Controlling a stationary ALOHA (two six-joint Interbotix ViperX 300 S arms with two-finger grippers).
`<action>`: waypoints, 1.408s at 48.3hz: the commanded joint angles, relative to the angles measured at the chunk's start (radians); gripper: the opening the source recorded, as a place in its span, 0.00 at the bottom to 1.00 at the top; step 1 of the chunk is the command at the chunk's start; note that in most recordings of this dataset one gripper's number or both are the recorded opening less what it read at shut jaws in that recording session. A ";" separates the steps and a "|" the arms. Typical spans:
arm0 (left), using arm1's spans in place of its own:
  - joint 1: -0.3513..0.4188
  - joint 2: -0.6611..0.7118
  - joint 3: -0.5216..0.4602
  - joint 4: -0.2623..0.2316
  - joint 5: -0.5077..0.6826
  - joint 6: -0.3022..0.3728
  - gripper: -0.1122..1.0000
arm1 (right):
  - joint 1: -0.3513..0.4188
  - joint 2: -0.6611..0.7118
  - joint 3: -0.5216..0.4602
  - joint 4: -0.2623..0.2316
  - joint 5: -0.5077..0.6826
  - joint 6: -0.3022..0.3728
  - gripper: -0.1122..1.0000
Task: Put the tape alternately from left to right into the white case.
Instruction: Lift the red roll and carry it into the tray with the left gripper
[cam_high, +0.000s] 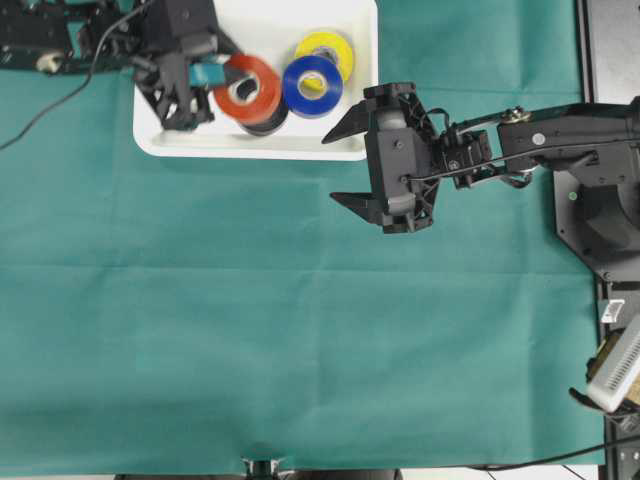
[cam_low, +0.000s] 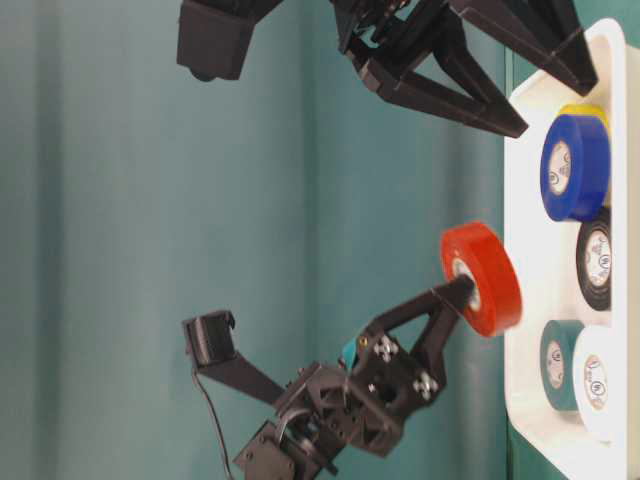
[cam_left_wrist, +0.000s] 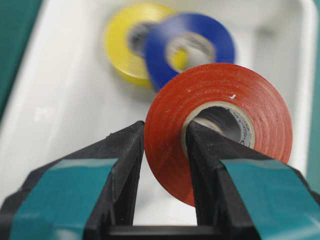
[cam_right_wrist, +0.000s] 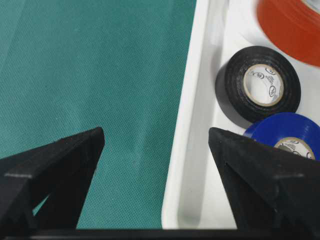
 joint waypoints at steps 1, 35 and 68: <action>0.029 0.009 -0.049 0.002 -0.021 0.002 0.32 | 0.003 -0.018 -0.008 0.000 -0.008 0.000 0.73; 0.153 0.150 -0.163 0.002 -0.023 -0.002 0.32 | 0.003 -0.014 -0.008 0.000 -0.023 0.000 0.73; 0.149 0.141 -0.140 0.002 -0.023 -0.008 0.91 | 0.003 -0.012 -0.008 0.000 -0.023 0.000 0.73</action>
